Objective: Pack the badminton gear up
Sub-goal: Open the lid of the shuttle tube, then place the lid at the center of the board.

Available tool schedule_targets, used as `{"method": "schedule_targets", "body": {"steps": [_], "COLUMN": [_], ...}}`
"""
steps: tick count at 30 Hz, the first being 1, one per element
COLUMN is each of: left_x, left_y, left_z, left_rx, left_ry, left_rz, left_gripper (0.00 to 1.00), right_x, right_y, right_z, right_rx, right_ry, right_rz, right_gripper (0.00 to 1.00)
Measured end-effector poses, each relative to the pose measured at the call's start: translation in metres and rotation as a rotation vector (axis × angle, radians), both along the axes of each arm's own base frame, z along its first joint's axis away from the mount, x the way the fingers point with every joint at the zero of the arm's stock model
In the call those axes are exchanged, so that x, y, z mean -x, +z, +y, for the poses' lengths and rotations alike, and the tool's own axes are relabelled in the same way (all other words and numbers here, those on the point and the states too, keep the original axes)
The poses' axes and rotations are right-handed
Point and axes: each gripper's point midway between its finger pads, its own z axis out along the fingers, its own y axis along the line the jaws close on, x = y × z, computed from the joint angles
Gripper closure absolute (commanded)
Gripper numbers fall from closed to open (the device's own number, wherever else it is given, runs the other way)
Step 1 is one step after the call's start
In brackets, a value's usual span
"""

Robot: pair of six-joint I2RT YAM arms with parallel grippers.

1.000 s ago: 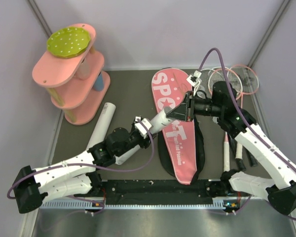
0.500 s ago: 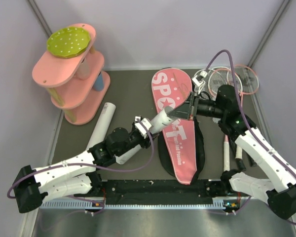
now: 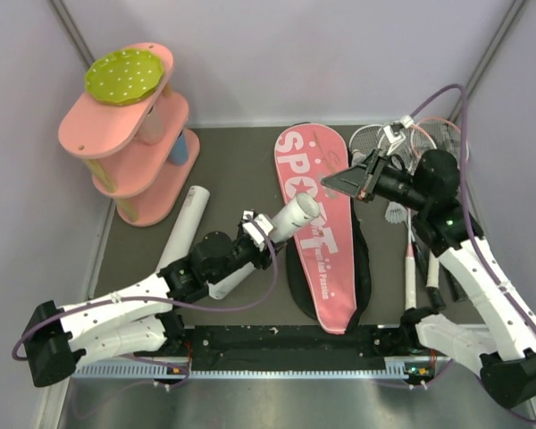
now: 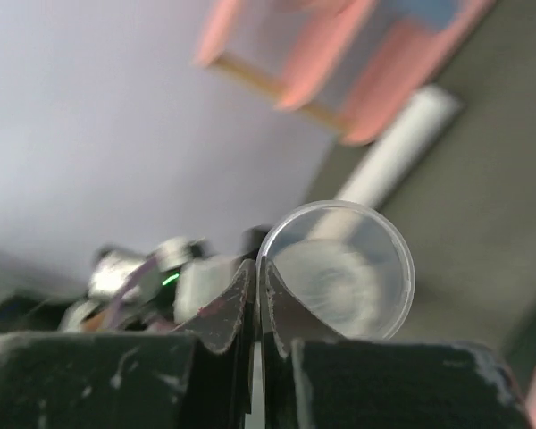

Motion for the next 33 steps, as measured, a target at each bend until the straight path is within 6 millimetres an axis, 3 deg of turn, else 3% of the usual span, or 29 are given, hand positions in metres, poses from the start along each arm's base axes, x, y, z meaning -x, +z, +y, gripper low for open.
{"method": "schedule_targets", "body": {"steps": [2, 4, 8, 10, 12, 14, 15, 16, 17, 18, 20, 25, 28, 33], "left_x": [0.001, 0.002, 0.006, 0.008, 0.01, 0.011, 0.012, 0.013, 0.014, 0.015, 0.018, 0.024, 0.027, 0.03], "left_y": [-0.001, -0.002, -0.001, 0.0, 0.003, 0.006, 0.008, 0.009, 0.009, 0.01, 0.01, 0.009, 0.008, 0.005], "left_z": [0.003, 0.008, 0.017, 0.019, 0.021, 0.022, 0.022, 0.022, 0.022, 0.022, 0.022, 0.019, 0.017, 0.015], "left_rx": [-0.007, -0.01, -0.011, -0.011, -0.003, 0.004, 0.008, 0.011, 0.013, 0.014, 0.016, 0.014, 0.016, 0.014], "left_ry": [0.008, 0.019, 0.029, 0.028, 0.027, 0.022, 0.019, 0.014, 0.008, 0.002, -0.009, -0.046, -0.068, -0.09], "left_rz": [0.007, 0.015, 0.026, 0.026, 0.021, 0.016, 0.014, 0.014, 0.013, 0.013, 0.014, 0.022, 0.025, 0.033], "left_gripper": [0.84, 0.84, 0.83, 0.83, 0.82, 0.82, 0.82, 0.82, 0.82, 0.82, 0.82, 0.82, 0.82, 0.82], "right_x": [-0.024, -0.041, -0.057, -0.049, -0.025, -0.005, -0.002, -0.002, -0.006, -0.009, -0.018, -0.032, -0.056, -0.097], "right_y": [-0.014, -0.048, -0.172, -0.237, -0.298, -0.33, -0.336, -0.338, -0.339, -0.338, -0.339, -0.344, -0.329, -0.309], "right_z": [-0.016, -0.043, -0.102, -0.126, -0.152, -0.171, -0.176, -0.181, -0.184, -0.185, -0.187, -0.194, -0.199, -0.206], "right_rx": [0.113, 0.247, 0.54, 0.678, 0.826, 0.924, 0.946, 0.959, 0.962, 0.956, 0.948, 0.958, 0.92, 0.855], "right_ry": [-0.175, -0.35, -0.603, -0.666, -0.708, -0.738, -0.755, -0.776, -0.8, -0.815, -0.829, -0.848, -0.913, -1.02], "right_rz": [-0.025, -0.007, 0.217, 0.352, 0.478, 0.545, 0.553, 0.554, 0.543, 0.539, 0.528, 0.535, 0.502, 0.421], "right_gripper": [1.0, 1.0, 1.0, 1.0, 1.0, 1.0, 0.96, 0.84, 0.56, 0.38, 0.21, 0.22, 0.22, 0.32]}}
